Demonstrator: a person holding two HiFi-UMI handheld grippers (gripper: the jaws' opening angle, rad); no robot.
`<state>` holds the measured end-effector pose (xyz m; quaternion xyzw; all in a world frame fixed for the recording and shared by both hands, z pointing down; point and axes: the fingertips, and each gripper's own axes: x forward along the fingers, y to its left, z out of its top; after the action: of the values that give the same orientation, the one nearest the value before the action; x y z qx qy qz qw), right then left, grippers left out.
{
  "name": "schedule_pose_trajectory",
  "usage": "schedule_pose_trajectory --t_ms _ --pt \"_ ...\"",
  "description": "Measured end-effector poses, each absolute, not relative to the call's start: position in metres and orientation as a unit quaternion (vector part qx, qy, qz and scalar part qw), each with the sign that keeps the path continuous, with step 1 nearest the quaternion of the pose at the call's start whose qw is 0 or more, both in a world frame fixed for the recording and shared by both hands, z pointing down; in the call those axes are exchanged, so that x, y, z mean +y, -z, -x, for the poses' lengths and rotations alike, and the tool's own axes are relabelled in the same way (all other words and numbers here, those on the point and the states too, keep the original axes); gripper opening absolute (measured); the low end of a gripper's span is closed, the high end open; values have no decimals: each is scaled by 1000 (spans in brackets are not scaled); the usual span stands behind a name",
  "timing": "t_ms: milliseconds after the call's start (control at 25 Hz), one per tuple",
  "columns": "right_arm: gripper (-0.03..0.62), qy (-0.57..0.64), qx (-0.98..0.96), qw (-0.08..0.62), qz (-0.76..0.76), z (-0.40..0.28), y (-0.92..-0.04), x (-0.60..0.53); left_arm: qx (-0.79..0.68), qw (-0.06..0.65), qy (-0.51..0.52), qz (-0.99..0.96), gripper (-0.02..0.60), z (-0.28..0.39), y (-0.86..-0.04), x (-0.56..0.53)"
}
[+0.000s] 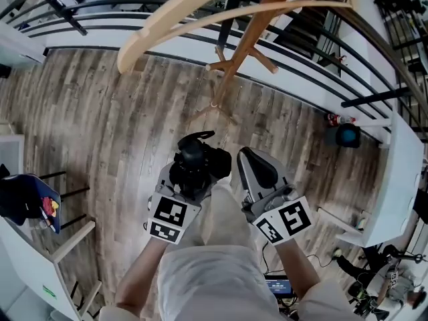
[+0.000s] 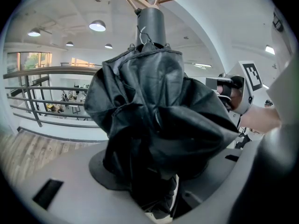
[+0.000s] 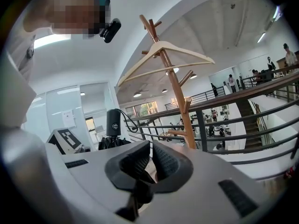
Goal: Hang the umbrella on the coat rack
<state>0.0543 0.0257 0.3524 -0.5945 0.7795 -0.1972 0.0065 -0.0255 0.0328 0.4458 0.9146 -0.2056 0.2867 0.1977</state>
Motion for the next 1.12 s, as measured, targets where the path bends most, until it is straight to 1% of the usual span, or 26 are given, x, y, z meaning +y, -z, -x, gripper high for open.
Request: schedule_pose_trajectory --t_ms 160,880,1120 --pt "41 199 777 16 596 -63 -360 17 -208 195 -286 -915 248 15 -456 23" --pt "41 203 786 -1 584 -73 -409 -18 -226 170 -309 -908 247 3 -500 -32" --pt "41 194 788 -6 584 -78 -413 -35 -229 172 -308 -907 247 -6 -505 -51"
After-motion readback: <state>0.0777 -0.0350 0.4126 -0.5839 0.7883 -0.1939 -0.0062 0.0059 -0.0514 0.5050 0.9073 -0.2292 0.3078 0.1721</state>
